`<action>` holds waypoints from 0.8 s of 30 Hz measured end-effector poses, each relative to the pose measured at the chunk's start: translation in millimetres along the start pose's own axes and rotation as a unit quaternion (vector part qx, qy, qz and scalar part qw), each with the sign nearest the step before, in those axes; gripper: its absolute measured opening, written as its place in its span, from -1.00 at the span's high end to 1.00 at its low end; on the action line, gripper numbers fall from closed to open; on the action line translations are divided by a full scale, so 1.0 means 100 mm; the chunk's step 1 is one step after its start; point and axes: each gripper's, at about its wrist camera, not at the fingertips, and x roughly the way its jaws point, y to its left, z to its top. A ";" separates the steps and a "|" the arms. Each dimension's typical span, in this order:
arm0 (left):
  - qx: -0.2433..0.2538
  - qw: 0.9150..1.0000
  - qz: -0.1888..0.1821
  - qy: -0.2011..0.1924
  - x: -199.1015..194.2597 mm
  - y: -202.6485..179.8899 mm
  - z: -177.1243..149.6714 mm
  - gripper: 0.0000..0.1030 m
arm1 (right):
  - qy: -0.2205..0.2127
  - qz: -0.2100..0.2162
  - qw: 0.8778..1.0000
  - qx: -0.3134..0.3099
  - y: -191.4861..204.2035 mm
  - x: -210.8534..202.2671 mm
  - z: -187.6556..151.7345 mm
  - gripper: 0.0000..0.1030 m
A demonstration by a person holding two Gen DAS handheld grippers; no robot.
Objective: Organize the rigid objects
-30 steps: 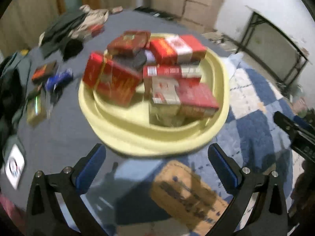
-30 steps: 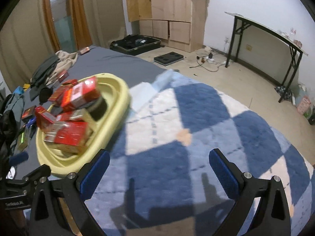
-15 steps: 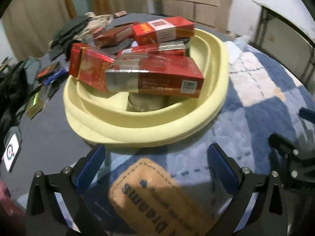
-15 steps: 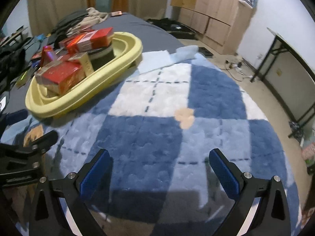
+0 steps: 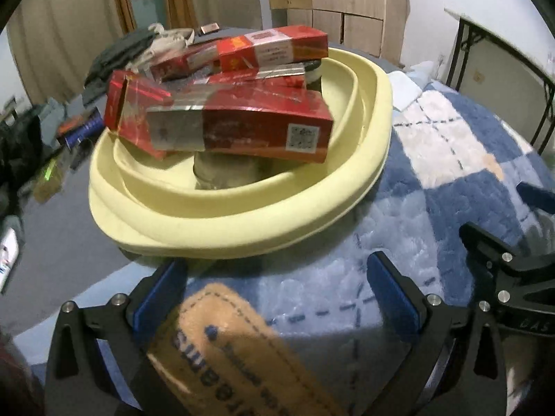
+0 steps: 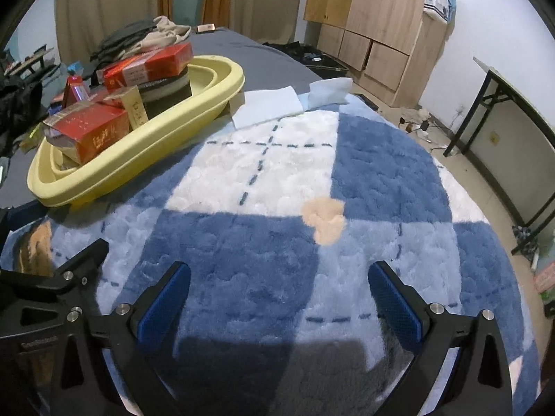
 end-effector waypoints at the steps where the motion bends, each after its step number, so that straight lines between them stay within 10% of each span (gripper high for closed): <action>1: -0.008 1.000 -0.012 0.002 0.02 0.04 0.00 -1.00 | 0.001 0.001 1.000 0.001 0.00 0.00 0.00 -0.99; 24: -0.007 1.000 -0.011 0.001 0.02 0.02 0.01 -1.00 | 0.001 0.001 1.000 0.001 0.01 -0.01 0.00 -0.99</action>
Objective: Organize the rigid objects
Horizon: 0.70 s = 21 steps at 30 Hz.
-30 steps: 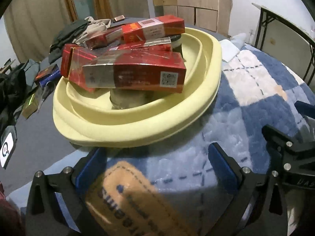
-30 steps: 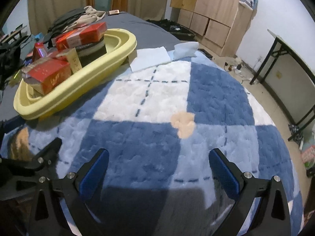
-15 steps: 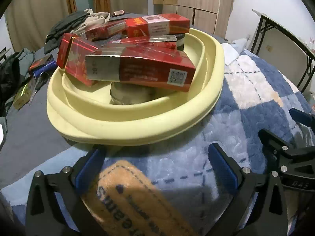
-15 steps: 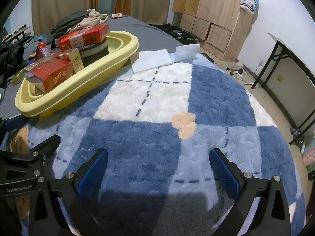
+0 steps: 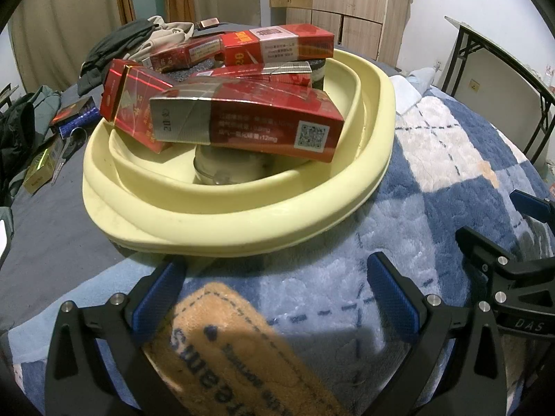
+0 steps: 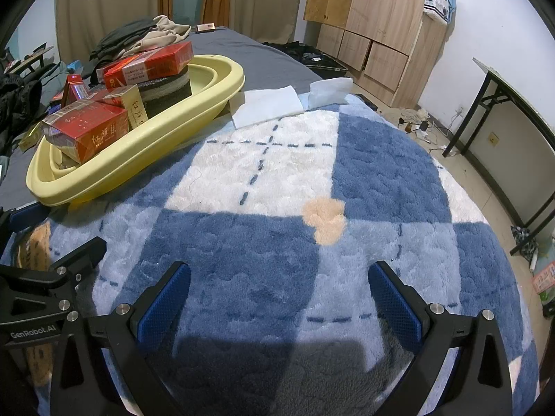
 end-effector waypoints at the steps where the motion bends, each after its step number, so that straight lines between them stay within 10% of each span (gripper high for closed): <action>1: 0.000 1.000 0.000 0.000 0.00 0.00 0.00 -1.00 | 0.000 0.000 1.000 0.000 0.00 0.00 0.00 -0.99; 21: 0.000 1.000 0.000 0.000 0.00 0.00 0.01 -1.00 | 0.000 0.000 1.000 0.000 0.00 0.00 0.00 -0.99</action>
